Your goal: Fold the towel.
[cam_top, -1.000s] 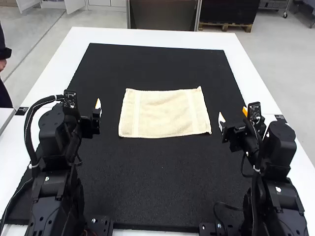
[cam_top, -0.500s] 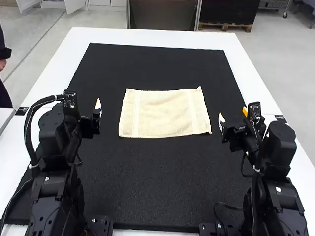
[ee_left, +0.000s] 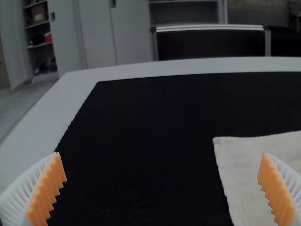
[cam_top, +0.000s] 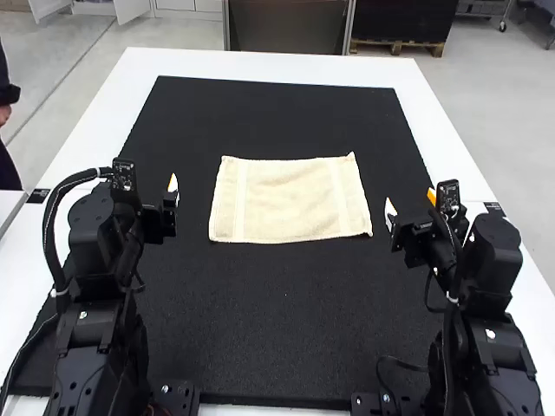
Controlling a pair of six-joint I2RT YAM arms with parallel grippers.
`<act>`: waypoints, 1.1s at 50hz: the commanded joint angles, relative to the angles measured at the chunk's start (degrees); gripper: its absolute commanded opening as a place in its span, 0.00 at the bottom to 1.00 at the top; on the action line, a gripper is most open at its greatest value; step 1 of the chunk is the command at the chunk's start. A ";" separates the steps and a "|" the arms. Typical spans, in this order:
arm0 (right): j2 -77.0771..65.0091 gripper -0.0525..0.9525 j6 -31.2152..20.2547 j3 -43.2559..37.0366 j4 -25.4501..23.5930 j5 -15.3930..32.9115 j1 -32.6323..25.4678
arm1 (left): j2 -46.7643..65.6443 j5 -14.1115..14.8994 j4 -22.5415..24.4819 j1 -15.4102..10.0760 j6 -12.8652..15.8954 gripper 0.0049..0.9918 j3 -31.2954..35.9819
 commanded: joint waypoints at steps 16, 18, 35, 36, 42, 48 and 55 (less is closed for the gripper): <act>-0.49 0.97 -0.49 -0.43 -2.32 -0.34 -0.79 | -0.49 -0.26 0.32 0.04 0.12 0.97 -0.21; -0.49 0.97 -0.49 -0.43 -2.32 -0.34 -0.79 | -0.49 -0.26 0.32 0.04 0.12 0.97 -0.21; -0.58 0.97 -0.58 -0.43 -2.32 -0.34 -0.79 | -0.49 -0.26 0.32 0.04 0.12 0.97 -0.21; -0.49 0.97 -0.58 -0.43 -2.32 -0.34 -0.79 | -0.49 -0.26 0.32 0.04 0.12 0.97 -0.21; -0.49 0.97 -0.58 -0.43 -2.32 -0.34 -0.79 | -0.49 -0.26 0.40 0.04 0.65 0.97 -0.21; -0.49 0.97 -2.86 -0.43 -1.70 -0.34 -0.79 | -0.49 -0.26 4.36 0.13 5.57 0.96 -0.21; -0.49 0.97 0.83 -0.43 7.97 3.18 -1.15 | -0.49 -2.46 15.70 0.48 4.52 0.92 -0.12</act>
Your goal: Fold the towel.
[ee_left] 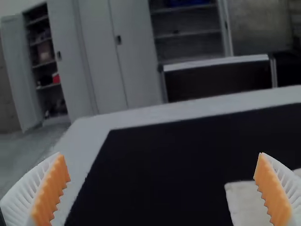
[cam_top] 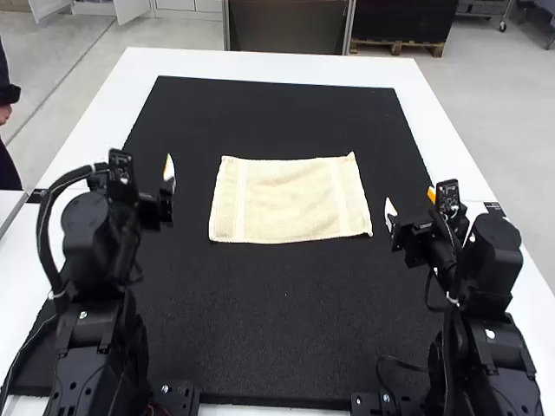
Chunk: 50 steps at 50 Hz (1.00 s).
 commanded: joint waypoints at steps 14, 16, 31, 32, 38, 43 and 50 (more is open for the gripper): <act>0.74 0.93 3.11 7.59 16.09 6.08 -2.29 | 4.17 -6.16 8.86 0.28 -0.37 0.94 9.46; 3.11 0.94 4.34 10.85 15.91 5.29 -2.46 | 7.24 -6.24 9.39 0.28 -0.98 0.95 12.27; 50.49 0.96 17.26 46.35 0.62 2.74 -2.46 | 50.92 -5.98 3.85 0.37 -13.73 0.97 42.16; 53.03 0.96 17.26 47.67 -0.44 2.74 -2.55 | 53.21 -5.98 3.41 0.46 -14.34 0.97 43.12; 65.16 0.95 17.00 50.04 -1.14 5.11 -2.29 | 62.61 -7.82 2.44 -0.16 -14.96 0.97 44.18; 68.68 0.95 17.61 48.99 0.88 7.13 -2.55 | 67.54 -9.93 1.21 -2.27 -14.61 0.94 42.86; 70.09 0.95 17.79 42.66 6.60 8.10 -2.20 | 72.37 -9.93 -0.81 -5.43 -14.17 0.95 40.49</act>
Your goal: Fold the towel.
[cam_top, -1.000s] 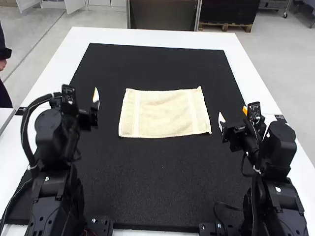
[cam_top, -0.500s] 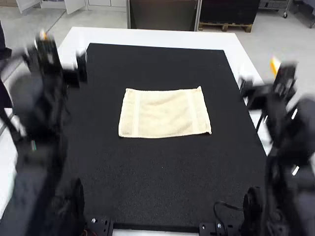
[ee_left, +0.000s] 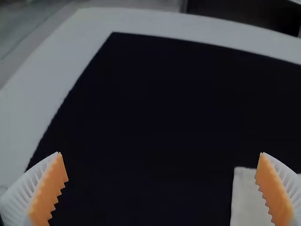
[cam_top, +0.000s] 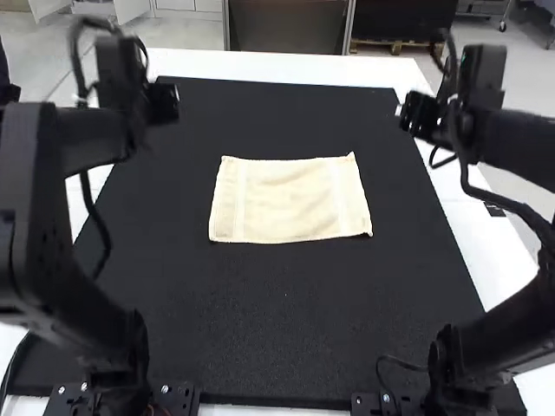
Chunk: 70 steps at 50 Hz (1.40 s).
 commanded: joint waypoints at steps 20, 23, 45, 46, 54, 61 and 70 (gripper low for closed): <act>2.13 0.95 -5.50 -11.37 13.17 4.93 2.38 | 9.42 0.63 -5.84 -3.82 5.03 0.97 -0.45; 4.06 0.95 -5.50 -11.37 13.09 3.78 2.65 | 9.68 2.13 -5.67 -4.17 8.02 0.95 -0.45; 20.67 0.95 -5.06 -5.83 13.53 -1.32 7.74 | 23.04 12.67 -6.63 -7.51 10.75 0.95 6.40; 21.29 0.95 -5.06 -5.48 13.88 -1.40 7.92 | 23.48 12.67 -6.46 -7.51 10.75 0.96 6.67; 25.68 0.95 -5.06 -2.76 17.83 -1.05 9.15 | 28.23 13.02 -3.21 -7.43 10.75 0.96 8.60; 30.08 0.95 -5.59 0.76 18.98 -0.88 9.41 | 31.83 13.38 -1.62 -7.25 10.66 0.96 10.18; 36.32 0.95 -6.12 4.98 21.00 -0.79 9.41 | 34.56 13.29 1.19 -7.16 10.57 0.97 11.33</act>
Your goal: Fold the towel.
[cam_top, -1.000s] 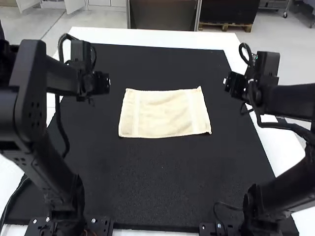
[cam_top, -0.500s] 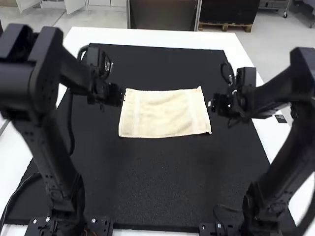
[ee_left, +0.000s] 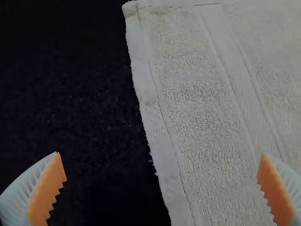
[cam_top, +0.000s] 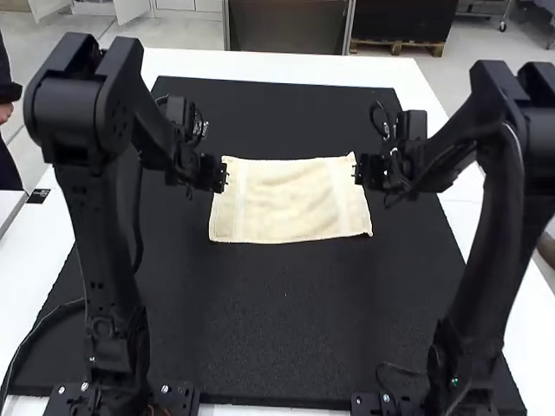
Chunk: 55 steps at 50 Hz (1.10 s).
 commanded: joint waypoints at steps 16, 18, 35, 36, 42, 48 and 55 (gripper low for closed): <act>13.38 0.96 -0.70 12.09 2.53 0.33 0.50 | 4.35 1.09 4.57 1.39 0.60 0.97 6.32; 14.17 0.96 -0.70 12.79 2.62 0.24 0.50 | 5.05 1.00 4.83 1.48 0.52 0.97 6.67; 18.48 0.96 -0.17 17.45 4.47 -0.28 0.50 | 8.74 1.09 5.45 1.12 0.96 0.97 10.01; 18.65 0.96 -0.08 17.62 4.47 -0.28 0.50 | 9.01 1.09 5.45 1.12 0.96 0.97 10.19; 20.06 0.96 -0.08 19.56 4.38 -0.37 0.50 | 10.59 1.09 5.54 0.95 0.96 0.97 11.86; 21.90 0.96 0.09 22.02 4.29 -0.72 0.50 | 11.91 1.09 5.45 0.95 0.87 0.97 13.26; 24.01 0.96 0.27 25.18 4.29 -0.72 0.58 | 13.58 1.09 5.27 0.95 0.69 0.96 14.85</act>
